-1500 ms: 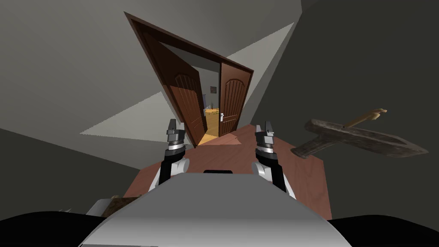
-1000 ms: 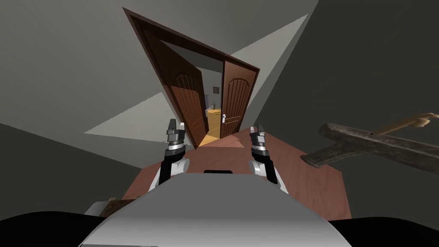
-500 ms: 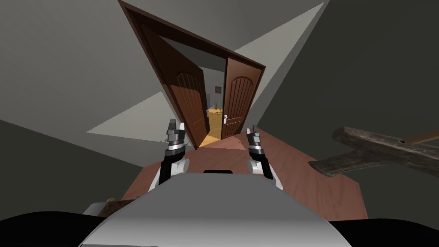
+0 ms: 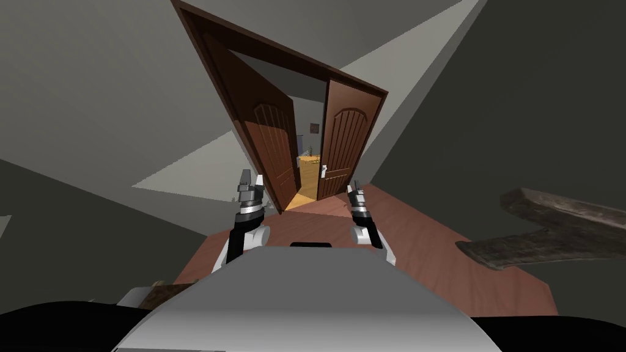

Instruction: Push the door open

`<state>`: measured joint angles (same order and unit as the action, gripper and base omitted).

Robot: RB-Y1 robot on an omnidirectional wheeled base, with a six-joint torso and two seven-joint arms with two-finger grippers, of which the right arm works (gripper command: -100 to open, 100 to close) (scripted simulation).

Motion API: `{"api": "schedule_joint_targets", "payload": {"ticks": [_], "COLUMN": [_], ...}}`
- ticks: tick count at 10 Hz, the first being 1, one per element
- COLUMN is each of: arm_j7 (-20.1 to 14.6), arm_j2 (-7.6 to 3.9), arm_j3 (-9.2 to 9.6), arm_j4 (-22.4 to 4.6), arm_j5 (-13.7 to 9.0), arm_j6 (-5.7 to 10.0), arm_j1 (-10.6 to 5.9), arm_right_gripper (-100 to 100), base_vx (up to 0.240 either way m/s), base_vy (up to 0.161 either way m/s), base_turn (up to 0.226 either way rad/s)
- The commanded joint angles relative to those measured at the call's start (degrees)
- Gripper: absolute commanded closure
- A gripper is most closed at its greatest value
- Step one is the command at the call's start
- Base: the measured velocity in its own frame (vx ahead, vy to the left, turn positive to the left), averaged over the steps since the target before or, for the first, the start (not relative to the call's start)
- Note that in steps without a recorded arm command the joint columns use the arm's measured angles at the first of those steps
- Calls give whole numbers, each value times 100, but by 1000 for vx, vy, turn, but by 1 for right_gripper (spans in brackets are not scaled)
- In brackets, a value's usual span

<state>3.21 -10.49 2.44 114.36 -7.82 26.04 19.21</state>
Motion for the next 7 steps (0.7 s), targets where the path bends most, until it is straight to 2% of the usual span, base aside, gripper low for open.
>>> {"api": "schedule_joint_targets", "payload": {"ticks": [1,7], "arm_j7": [-84,-404], "arm_j2": [-97,-489], "arm_j3": [50,240], "arm_j4": [-227,-1244], "arm_j5": [-61,-298], "arm_j6": [-5,60], "arm_j1": [-105,-550], "arm_right_gripper": [-100,-100], "base_vx": [104,94], "base_vy": [-34,-28], "base_turn": [126,105]}}
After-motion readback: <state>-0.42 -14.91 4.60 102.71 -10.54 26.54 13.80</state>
